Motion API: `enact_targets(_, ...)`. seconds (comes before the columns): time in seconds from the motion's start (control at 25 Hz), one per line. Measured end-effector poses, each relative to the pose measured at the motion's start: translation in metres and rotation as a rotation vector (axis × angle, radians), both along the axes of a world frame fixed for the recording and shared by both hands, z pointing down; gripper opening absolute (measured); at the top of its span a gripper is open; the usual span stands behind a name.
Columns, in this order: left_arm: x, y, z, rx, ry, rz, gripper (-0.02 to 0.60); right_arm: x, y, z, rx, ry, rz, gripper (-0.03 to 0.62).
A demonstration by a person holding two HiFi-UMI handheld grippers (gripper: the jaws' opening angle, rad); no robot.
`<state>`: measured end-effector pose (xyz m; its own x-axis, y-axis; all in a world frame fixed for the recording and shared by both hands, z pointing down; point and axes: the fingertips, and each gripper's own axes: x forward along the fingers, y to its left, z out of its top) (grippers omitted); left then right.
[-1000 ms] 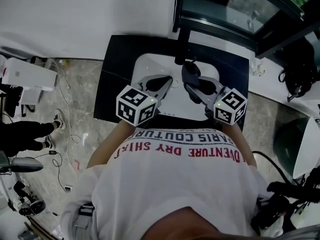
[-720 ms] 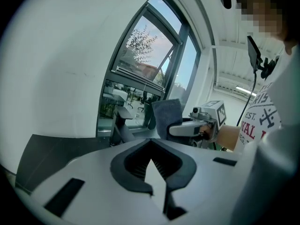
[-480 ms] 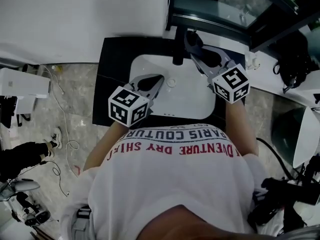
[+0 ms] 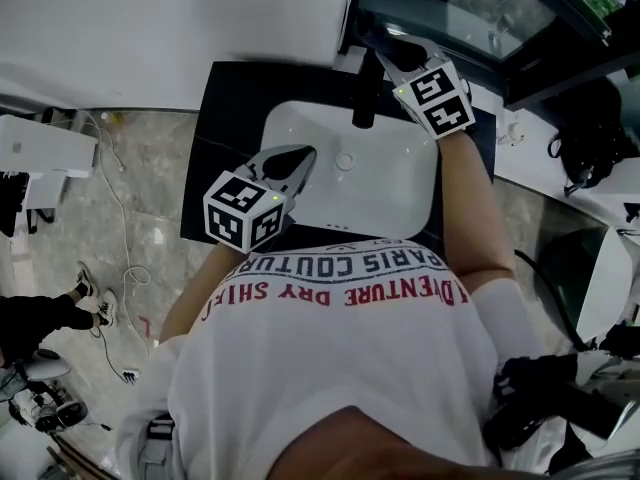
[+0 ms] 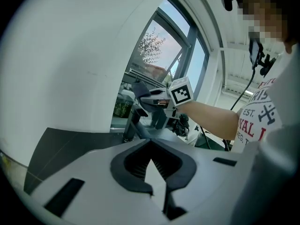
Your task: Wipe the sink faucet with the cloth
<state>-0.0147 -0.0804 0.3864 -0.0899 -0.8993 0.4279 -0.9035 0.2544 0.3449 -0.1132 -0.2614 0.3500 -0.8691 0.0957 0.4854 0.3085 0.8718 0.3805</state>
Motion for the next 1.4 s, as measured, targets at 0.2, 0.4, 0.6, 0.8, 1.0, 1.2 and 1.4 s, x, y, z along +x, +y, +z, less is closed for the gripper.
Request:
enact_targets(0.2, -0.003, 0.007, 0.011, -0.018, 0.019, -0.019, 0.002, -0.014, 0.001, 0.03, -0.028, 0.065, 0.007, 0.067)
enact_targets(0.4, -0.003, 0.013, 0.013, -0.019, 0.02, -0.023, 0.002, -0.016, 0.001, 0.035, -0.095, 0.1, 0.017, 0.067)
enact_targets(0.6, -0.001, 0.013, 0.008, -0.013, 0.015, -0.017, 0.002, -0.012, 0.006, 0.034, -0.127, 0.114, 0.017, 0.067)
enact_targets(0.8, 0.003, 0.017, 0.007, -0.013, 0.014, -0.006, 0.002, 0.009, 0.028, 0.035, -0.111, 0.131, -0.013, 0.067)
enact_targets(1.0, 0.008, 0.024, 0.008, -0.004, 0.011, 0.003, 0.002, 0.041, 0.064, 0.041, -0.074, 0.155, -0.068, 0.067)
enact_targets(1.2, 0.008, 0.022, 0.005, -0.003, 0.016, 0.011, 0.002, 0.051, 0.07, 0.047, -0.025, 0.167, -0.072, 0.067)
enact_targets(1.4, 0.009, 0.022, 0.006, -0.002, 0.019, 0.013, 0.002, 0.051, 0.067, 0.04, 0.028, 0.114, -0.068, 0.067)
